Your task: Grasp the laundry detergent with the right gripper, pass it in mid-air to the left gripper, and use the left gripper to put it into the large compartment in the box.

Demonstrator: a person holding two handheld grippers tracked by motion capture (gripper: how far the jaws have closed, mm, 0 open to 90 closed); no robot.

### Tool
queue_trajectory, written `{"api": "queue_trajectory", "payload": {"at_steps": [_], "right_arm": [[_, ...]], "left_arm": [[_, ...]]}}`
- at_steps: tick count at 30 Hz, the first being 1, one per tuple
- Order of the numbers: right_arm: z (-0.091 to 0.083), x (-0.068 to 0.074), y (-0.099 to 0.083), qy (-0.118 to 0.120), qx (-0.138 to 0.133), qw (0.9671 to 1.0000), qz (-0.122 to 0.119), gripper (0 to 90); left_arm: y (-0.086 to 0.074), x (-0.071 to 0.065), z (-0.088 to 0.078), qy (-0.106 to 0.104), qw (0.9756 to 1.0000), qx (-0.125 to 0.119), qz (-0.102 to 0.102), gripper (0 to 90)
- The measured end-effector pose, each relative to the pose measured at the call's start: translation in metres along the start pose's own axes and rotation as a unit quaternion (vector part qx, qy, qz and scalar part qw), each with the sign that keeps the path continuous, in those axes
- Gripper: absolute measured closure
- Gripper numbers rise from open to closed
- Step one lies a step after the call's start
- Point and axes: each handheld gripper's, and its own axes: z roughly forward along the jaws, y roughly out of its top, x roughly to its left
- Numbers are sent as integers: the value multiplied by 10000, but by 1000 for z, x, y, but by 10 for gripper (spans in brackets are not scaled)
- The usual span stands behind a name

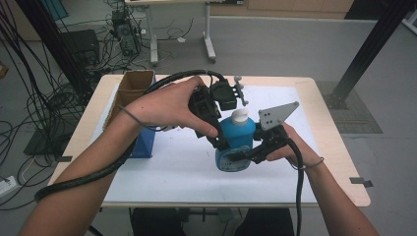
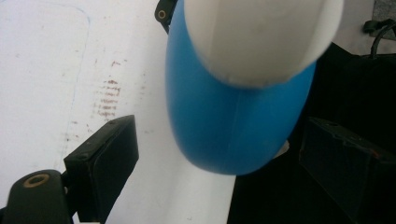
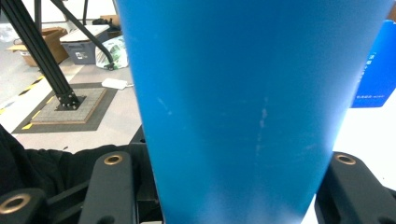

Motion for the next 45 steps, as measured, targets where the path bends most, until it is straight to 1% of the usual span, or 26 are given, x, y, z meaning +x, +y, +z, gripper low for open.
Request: {"api": "queue_trajectory", "payload": {"at_steps": [5,6,15,19,31,35,45], "right_arm": [[2,1,2,28,-11,10000,-25,443],[3,1,3,37,-8,10000,-24,443],[6,1,5,76,-25,10000,-43,443],[9,1,6,102,7,9999,-71,443],[13,0,6,129,28,9999,-41,443],[13,0,6,147,32,9999,-41,443],[14,0,5,149,49,9999,-41,442]], "left_arm": [[3,-2,3,-24,10000,6,35,120],[5,-3,4,-24,10000,14,69,120],[9,-4,6,-28,9999,40,118,120],[12,-6,8,-51,9999,49,151,120],[18,-9,8,-59,9997,38,219,120],[18,-10,8,-70,9997,8,221,120],[18,-10,8,-61,9997,29,217,119]]}}
